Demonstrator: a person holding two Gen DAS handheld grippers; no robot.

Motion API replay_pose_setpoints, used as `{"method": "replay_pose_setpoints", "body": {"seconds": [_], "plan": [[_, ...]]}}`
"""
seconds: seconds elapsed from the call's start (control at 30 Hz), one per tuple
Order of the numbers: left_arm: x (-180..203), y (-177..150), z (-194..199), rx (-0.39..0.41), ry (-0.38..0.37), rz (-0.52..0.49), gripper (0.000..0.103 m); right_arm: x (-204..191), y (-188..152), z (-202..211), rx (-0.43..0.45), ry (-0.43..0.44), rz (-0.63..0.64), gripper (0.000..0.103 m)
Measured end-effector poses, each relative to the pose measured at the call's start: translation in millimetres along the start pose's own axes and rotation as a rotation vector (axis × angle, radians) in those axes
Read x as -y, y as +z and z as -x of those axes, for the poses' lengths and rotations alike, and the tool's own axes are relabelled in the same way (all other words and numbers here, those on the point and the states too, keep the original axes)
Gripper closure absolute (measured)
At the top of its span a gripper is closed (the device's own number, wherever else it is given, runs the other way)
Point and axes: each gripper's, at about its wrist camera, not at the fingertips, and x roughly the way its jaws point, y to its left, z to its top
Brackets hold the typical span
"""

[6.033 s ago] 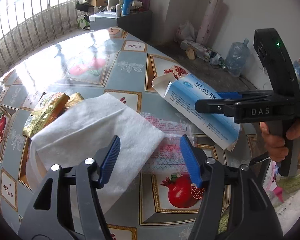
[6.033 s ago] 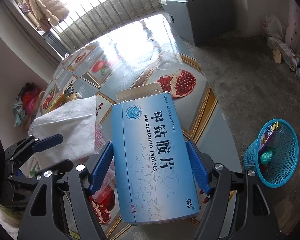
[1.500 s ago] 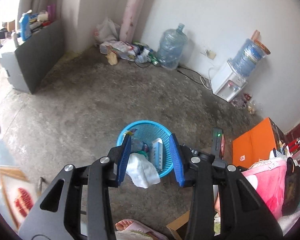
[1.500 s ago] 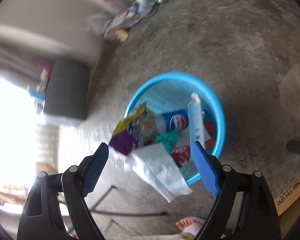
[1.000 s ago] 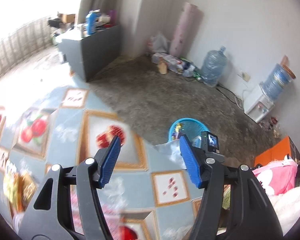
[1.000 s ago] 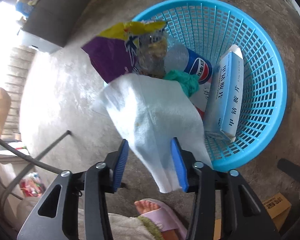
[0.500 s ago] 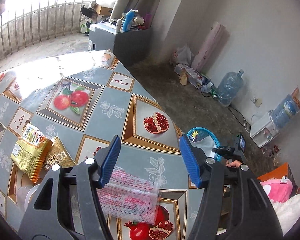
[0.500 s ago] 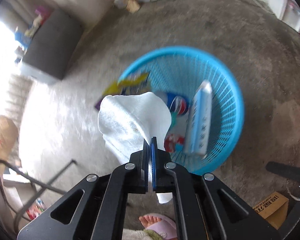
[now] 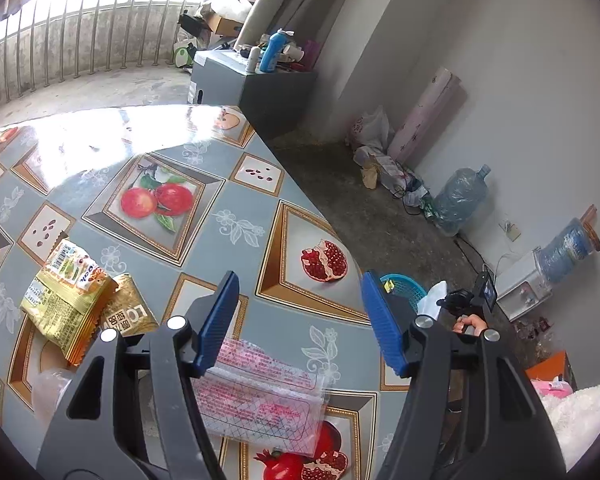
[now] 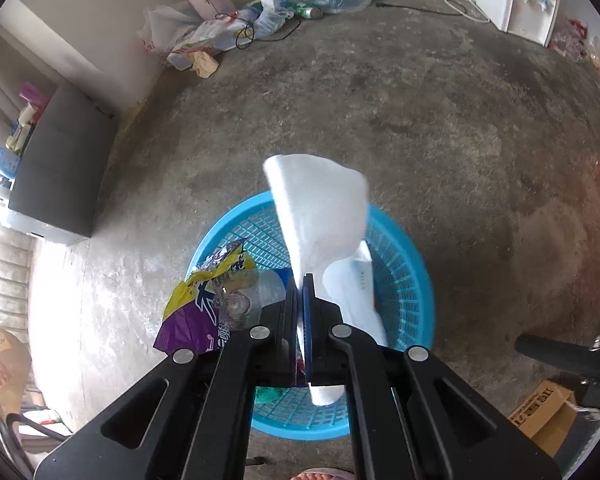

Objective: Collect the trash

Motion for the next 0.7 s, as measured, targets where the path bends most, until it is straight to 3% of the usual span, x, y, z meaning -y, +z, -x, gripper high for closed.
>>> {"method": "replay_pose_setpoints", "body": {"seconds": [0.2, 0.3, 0.53, 0.7], "plan": [[-5.4, 1.2, -1.9, 0.0, 0.021, 0.009, 0.043, -18.9, -12.7, -18.7, -0.049, 0.053, 0.033, 0.096], [-6.5, -0.2, -0.1, 0.002, 0.024, 0.015, 0.043, -23.3, -15.7, -12.4, -0.041, 0.05, 0.057, 0.056], [-11.2, -8.3, 13.8, 0.027, 0.025, 0.032, 0.042, -19.9, -22.0, 29.4, 0.006, 0.073, 0.059, 0.055], [-22.9, -18.1, 37.7, 0.069, 0.048, 0.048, 0.042, -42.4, -40.9, 97.3, 0.073, 0.181, 0.176, 0.054]]}}
